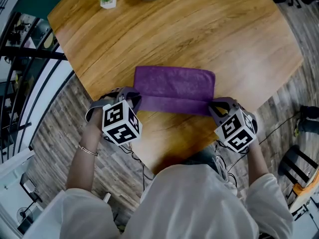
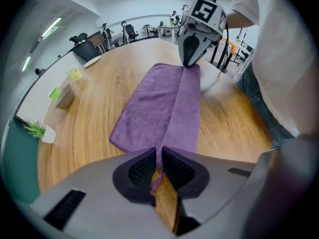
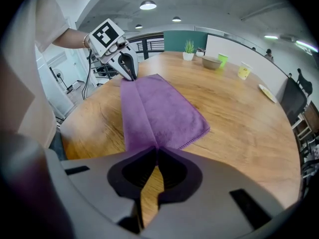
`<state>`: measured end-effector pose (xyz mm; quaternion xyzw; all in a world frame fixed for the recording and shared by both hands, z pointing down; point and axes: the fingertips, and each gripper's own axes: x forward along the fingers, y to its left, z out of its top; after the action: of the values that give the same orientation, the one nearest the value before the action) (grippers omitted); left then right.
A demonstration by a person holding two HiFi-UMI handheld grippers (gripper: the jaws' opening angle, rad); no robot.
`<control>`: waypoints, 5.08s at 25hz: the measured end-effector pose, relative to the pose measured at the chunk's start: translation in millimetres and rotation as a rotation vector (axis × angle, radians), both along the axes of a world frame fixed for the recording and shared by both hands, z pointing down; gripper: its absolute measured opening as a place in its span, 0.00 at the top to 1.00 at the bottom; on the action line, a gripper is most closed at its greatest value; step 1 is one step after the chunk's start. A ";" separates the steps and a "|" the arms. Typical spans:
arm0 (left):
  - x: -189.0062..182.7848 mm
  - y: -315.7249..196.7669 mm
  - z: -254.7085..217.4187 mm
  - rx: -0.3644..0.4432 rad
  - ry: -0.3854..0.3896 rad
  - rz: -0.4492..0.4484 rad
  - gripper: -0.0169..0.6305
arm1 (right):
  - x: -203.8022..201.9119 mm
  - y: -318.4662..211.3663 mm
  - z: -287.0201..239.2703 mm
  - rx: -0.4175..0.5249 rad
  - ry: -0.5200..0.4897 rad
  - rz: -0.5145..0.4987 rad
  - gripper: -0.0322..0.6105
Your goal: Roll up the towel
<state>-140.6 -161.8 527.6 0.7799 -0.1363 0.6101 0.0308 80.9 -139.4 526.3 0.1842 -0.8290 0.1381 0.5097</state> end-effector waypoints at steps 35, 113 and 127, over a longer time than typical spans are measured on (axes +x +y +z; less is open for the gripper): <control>-1.0 47.9 4.2 0.036 -0.038 0.117 0.88 | -14.3 43.0 3.7 0.140 0.096 -0.181 0.86; 11.8 37.2 -4.3 0.067 -0.005 0.077 0.83 | -10.1 26.5 -2.5 0.182 0.111 -0.194 0.86; 13.7 28.5 2.6 0.170 -0.041 0.108 0.92 | -8.9 25.4 4.9 0.187 0.124 -0.177 0.91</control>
<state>-126.9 -133.3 530.2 0.7731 -0.1461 0.6131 -0.0712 72.0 -114.1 531.2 0.1651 -0.8183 0.0032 0.5506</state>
